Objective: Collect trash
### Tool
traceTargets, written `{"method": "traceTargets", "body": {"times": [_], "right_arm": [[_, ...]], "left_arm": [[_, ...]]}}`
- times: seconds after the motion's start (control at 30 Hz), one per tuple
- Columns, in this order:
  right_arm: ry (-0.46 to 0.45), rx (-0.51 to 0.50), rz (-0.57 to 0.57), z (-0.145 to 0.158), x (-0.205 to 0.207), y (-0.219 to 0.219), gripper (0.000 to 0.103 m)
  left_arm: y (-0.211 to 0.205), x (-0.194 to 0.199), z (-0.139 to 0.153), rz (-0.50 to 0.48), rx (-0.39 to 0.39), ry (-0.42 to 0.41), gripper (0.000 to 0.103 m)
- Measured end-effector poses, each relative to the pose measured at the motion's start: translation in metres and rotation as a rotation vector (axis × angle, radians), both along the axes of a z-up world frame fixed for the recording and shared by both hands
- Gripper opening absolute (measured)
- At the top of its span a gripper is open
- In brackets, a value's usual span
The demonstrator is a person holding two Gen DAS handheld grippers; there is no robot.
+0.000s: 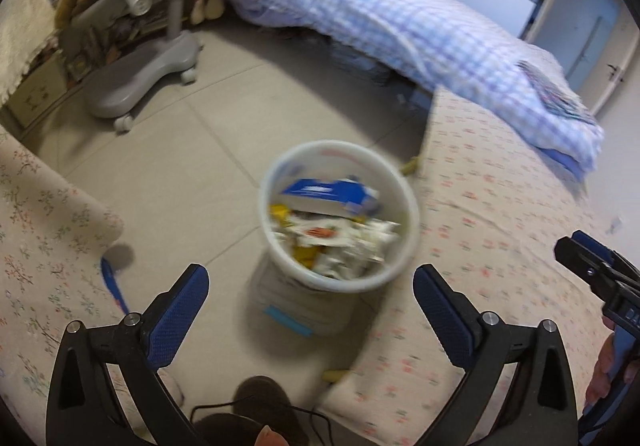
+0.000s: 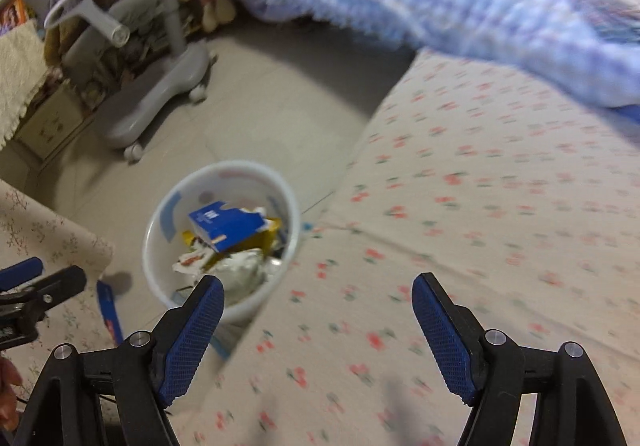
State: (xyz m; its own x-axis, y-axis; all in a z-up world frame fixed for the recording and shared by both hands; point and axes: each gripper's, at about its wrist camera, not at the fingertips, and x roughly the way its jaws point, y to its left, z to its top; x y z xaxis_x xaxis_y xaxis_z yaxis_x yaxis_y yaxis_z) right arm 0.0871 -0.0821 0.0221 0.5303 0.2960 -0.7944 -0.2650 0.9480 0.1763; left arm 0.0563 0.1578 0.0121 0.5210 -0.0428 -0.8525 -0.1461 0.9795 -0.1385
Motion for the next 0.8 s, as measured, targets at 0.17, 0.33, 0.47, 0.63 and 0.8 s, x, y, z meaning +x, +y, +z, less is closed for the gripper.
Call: {"method": "traceTargets", "body": {"times": [0.17,0.33,0.47,0.63,0.8], "right_arm": [[-0.082,-0.03,-0.071,0.023,-0.051,-0.039,0.088],[-0.098,-0.064,-0.18,0.015,-0.101,-0.079,0.092],[-0.081,-0.097,-0.254,-0.002,-0.126,-0.108,0.092],[-0.103,-0.152,-0.27,-0.009,-0.146,-0.124,0.094],[-0.102,-0.158,-0.269,-0.02,-0.16,-0.133,0.095]], "left_arm": [[-0.049,-0.026,0.004,-0.084,-0.025,-0.009,0.103],[-0.084,-0.049,0.003,-0.119,-0.05,-0.019,0.103],[-0.11,-0.065,-0.009,-0.154,-0.012,0.0,0.103],[-0.126,-0.075,-0.019,-0.164,0.054,0.0,0.103],[-0.128,-0.081,-0.021,-0.126,0.087,-0.022,0.103]]}}
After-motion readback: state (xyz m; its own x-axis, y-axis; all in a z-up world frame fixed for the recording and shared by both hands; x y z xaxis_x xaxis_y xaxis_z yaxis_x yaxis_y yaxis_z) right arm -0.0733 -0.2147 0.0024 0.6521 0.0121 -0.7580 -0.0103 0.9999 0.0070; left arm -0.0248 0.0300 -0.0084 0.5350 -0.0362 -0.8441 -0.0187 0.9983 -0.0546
